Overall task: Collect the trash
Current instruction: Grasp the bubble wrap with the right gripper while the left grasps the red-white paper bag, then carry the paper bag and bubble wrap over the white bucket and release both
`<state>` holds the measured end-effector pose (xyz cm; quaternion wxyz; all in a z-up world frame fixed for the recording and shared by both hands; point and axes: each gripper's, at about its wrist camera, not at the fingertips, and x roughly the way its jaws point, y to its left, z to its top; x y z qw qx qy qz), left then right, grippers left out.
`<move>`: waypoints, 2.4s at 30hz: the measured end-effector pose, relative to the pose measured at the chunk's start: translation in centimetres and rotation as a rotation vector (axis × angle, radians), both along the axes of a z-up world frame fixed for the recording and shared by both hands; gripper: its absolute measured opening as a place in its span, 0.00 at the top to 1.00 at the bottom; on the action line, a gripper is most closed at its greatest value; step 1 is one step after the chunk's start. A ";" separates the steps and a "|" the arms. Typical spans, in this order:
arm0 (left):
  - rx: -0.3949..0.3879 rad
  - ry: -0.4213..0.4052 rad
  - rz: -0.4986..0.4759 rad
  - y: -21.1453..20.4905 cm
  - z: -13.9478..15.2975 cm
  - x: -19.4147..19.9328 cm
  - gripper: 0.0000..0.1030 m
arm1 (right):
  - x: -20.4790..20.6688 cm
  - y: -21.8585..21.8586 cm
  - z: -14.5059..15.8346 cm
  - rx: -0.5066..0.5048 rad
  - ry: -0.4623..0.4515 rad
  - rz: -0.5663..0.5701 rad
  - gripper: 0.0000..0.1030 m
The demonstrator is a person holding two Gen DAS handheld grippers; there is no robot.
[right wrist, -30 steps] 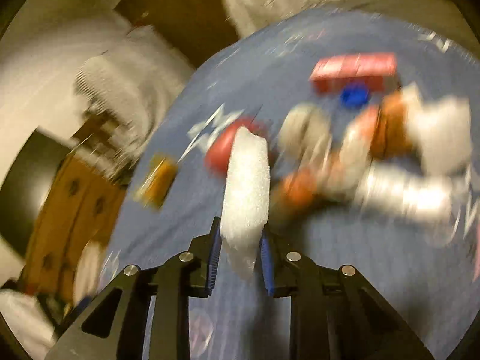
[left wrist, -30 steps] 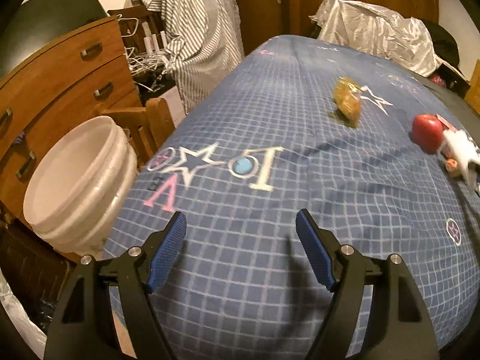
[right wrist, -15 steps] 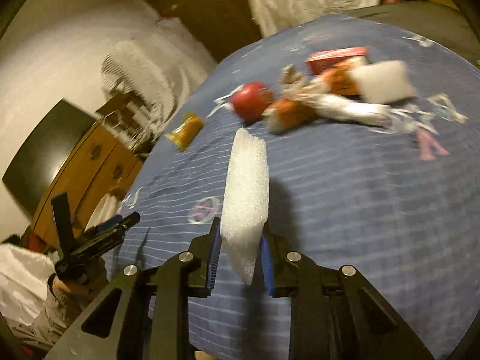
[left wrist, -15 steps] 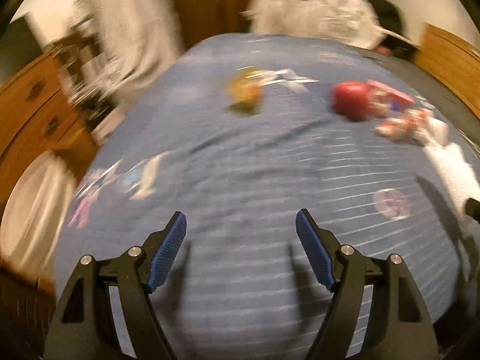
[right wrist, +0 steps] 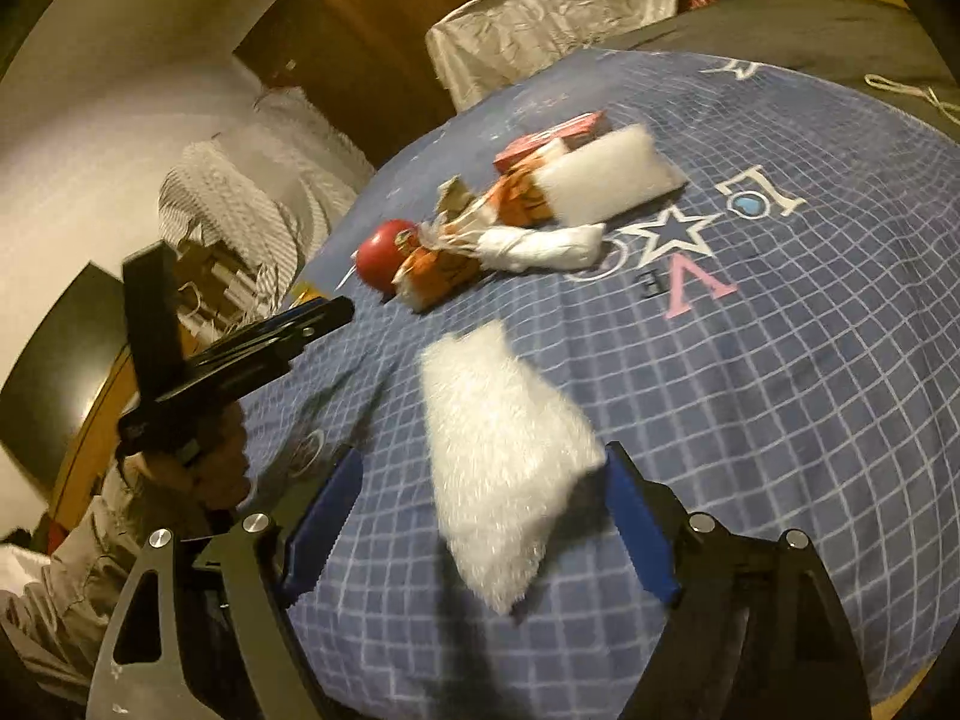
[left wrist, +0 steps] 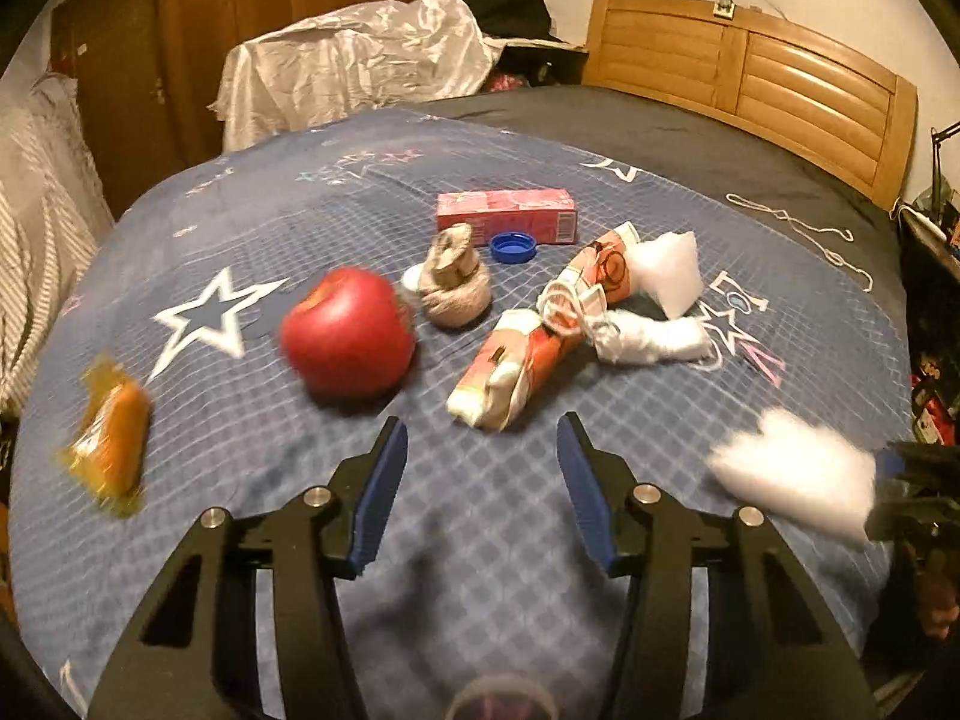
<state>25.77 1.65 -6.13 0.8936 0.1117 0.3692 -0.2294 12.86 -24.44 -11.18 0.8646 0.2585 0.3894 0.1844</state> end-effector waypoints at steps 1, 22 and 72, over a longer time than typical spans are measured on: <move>0.002 0.006 -0.010 -0.6 -0.2 0.5 0.51 | 0.3 -0.2 -0.2 0.005 0.001 -0.005 0.21; 0.036 0.034 -0.114 -4.7 -1.9 2.9 0.90 | 1.8 0.5 -1.2 -0.010 -0.039 0.073 0.44; 0.104 -0.294 1.009 28.1 11.4 -19.5 0.90 | 1.7 33.8 16.5 -0.178 -0.353 0.517 0.46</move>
